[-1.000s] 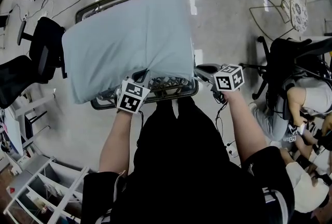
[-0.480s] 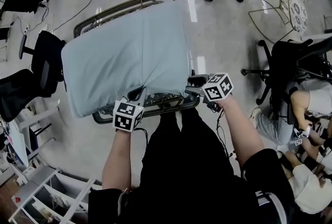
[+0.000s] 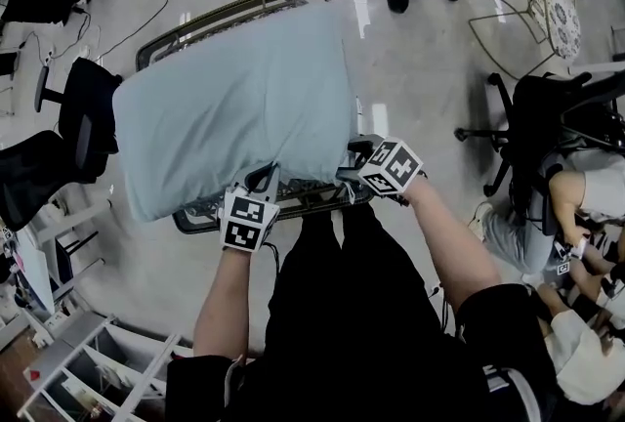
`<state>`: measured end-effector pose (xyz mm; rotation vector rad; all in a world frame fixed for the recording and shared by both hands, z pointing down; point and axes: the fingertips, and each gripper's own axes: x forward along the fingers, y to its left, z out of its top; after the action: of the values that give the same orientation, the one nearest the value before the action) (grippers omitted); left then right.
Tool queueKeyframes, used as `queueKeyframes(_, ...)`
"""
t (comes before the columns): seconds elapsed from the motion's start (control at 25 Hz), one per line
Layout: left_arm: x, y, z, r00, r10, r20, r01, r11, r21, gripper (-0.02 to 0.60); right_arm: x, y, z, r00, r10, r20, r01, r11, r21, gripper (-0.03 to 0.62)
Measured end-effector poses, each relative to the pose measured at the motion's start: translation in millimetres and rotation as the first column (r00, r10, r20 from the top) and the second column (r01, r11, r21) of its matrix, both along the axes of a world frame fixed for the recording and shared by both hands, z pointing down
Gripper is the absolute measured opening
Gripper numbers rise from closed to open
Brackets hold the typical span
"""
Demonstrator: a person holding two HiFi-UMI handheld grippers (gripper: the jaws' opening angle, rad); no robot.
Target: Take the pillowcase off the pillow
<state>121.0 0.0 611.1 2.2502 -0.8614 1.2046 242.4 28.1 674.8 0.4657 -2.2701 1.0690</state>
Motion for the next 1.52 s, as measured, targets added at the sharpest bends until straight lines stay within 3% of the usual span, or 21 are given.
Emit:
queueKeyframes(0.12, 7, 1, 5, 1.000, 0.014, 0.022, -0.014, 1.000, 0.006, 0.009, -5, 0, 10, 0.994, -0.024, -0.108, 0.030, 0.998, 0.053, 0.238)
queueKeyframes(0.2, 4, 1, 7, 0.993, 0.054, 0.103, -0.059, 0.997, 0.040, 0.008, 3, -3, 9, 0.981, -0.020, -0.193, 0.042, 0.993, 0.113, 0.116)
queueKeyframes(0.28, -2, 6, 6, 0.974, 0.120, 0.194, -0.135, 0.989, 0.064, 0.008, 16, -3, -1, 0.972, -0.018, -0.233, 0.055, 0.987, 0.153, 0.066)
queueKeyframes(0.44, -7, 9, -11, 0.952, 0.186, 0.244, -0.215, 0.972, 0.100, 0.008, 38, -8, -30, 0.964, -0.055, -0.258, 0.112, 0.972, 0.209, 0.044)
queueKeyframes(0.68, -54, -1, -20, 0.941, 0.150, 0.304, -0.196, 0.973, 0.125, 0.008, 43, -17, -62, 0.959, -0.129, -0.253, 0.192, 0.951, 0.242, 0.041)
queueKeyframes(0.76, -73, -7, -23, 0.949, 0.113, 0.295, -0.158, 0.979, 0.131, 0.008, 46, -21, -70, 0.958, -0.134, -0.253, 0.197, 0.949, 0.246, 0.040)
queueKeyframes(0.84, -85, -15, -31, 0.970, 0.046, 0.238, -0.083, 0.985, 0.149, 0.008, 48, -31, -79, 0.966, -0.107, -0.235, 0.166, 0.955, 0.244, 0.040)
queueKeyframes(0.96, -70, -18, -41, 0.980, 0.031, 0.198, -0.072, 0.976, 0.204, 0.013, 47, -49, -95, 0.976, -0.049, -0.213, 0.103, 0.963, 0.248, 0.034)
queueKeyframes(1.0, -57, -14, -43, 0.978, 0.057, 0.199, -0.100, 0.971, 0.216, 0.035, 44, -55, -101, 0.978, -0.036, -0.207, 0.090, 0.962, 0.256, 0.032)
queueKeyframes(1.08, -27, -5, -46, 0.975, 0.117, 0.189, -0.161, 0.957, 0.241, 0.167, 39, -64, -114, 0.983, -0.008, -0.183, 0.059, 0.960, 0.274, 0.032)
queueKeyframes(1.16, -3, -5, -51, 0.975, 0.132, 0.177, -0.181, 0.939, 0.294, 0.220, 36, -69, -127, 0.988, 0.023, -0.153, 0.021, 0.959, 0.281, 0.032)
queueKeyframes(1.24, 8, -14, -52, 0.975, 0.114, 0.191, -0.174, 0.925, 0.337, 0.232, 36, -71, -136, 0.989, 0.047, -0.142, -0.004, 0.957, 0.290, 0.032)
queueKeyframes(1.36, 8, -23, -42, 0.964, 0.132, 0.231, -0.202, 0.929, 0.311, 0.223, 39, -73, -137, 0.983, 0.089, -0.159, -0.034, 0.947, 0.320, 0.032)
queueKeyframes(1.52, -9, -13, -32, 0.921, 0.219, 0.323, -0.314, 0.907, 0.281, 0.019, 50, -75, -126, 0.972, 0.147, -0.182, -0.083, 0.944, 0.318, 0.031)
